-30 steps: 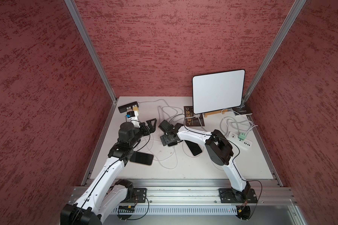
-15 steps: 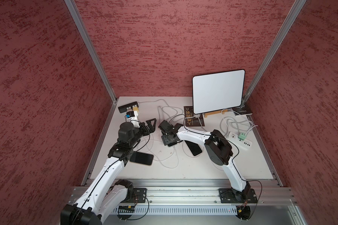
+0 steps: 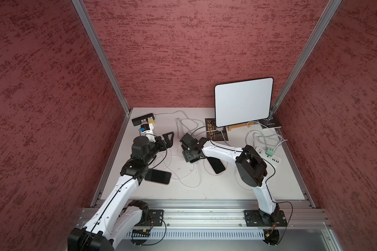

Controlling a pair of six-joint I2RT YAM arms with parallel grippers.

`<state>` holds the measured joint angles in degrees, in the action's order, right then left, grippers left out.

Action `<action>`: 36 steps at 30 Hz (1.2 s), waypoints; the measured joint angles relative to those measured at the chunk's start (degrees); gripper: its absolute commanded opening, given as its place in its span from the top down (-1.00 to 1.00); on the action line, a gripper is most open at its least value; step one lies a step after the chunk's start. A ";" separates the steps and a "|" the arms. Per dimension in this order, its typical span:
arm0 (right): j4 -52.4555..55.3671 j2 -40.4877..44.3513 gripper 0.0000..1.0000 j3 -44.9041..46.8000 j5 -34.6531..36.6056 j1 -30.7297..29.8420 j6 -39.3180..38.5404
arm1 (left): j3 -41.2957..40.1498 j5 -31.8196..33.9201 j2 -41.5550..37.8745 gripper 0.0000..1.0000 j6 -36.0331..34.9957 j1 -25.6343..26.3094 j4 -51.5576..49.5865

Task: Unplug the charging cable from the phone
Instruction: Pick up the phone at the center of the board.

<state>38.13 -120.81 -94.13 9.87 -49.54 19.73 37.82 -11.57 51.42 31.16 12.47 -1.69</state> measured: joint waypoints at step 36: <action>-45.20 29.16 0.49 35.52 -49.29 17.51 15.43 | -0.46 -20.24 6.51 -1.00 3.67 -0.28 13.53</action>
<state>-7.07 -91.66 -58.61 -39.42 -32.03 35.16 37.36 -31.81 57.93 34.83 12.19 11.84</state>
